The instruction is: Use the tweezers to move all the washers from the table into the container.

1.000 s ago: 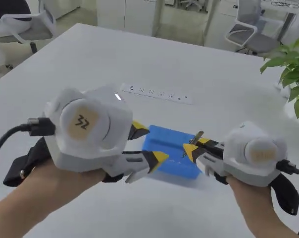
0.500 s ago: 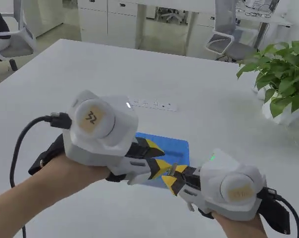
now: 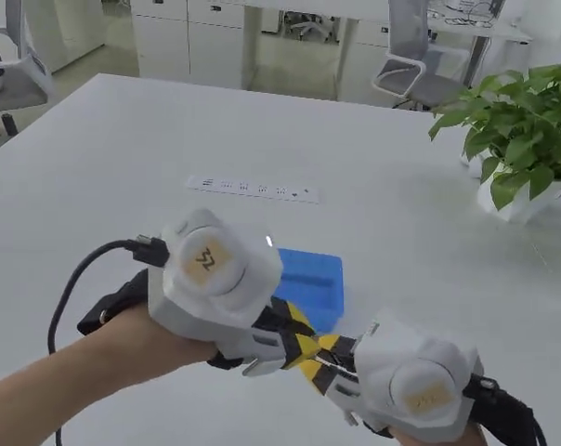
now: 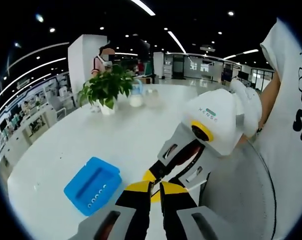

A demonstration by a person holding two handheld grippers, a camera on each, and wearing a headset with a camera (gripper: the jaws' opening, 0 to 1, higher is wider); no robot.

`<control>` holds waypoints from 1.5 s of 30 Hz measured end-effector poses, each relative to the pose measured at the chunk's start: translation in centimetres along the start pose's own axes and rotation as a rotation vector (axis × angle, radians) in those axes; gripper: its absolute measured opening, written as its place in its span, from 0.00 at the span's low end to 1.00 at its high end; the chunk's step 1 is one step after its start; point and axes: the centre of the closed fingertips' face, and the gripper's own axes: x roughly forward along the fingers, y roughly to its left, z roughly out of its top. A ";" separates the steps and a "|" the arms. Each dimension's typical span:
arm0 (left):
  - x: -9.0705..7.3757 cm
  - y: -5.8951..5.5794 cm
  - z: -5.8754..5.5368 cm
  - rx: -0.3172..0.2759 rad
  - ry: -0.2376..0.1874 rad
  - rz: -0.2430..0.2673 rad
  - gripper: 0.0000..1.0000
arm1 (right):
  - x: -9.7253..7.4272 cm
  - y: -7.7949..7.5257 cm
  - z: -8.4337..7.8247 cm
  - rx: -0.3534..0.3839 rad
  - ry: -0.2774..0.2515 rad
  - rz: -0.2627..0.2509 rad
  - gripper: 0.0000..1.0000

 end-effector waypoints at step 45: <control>4.8 2.4 -16.4 0.212 0.423 -0.027 0.00 | -6.0 -1.3 -5.1 0.426 0.025 -0.159 0.31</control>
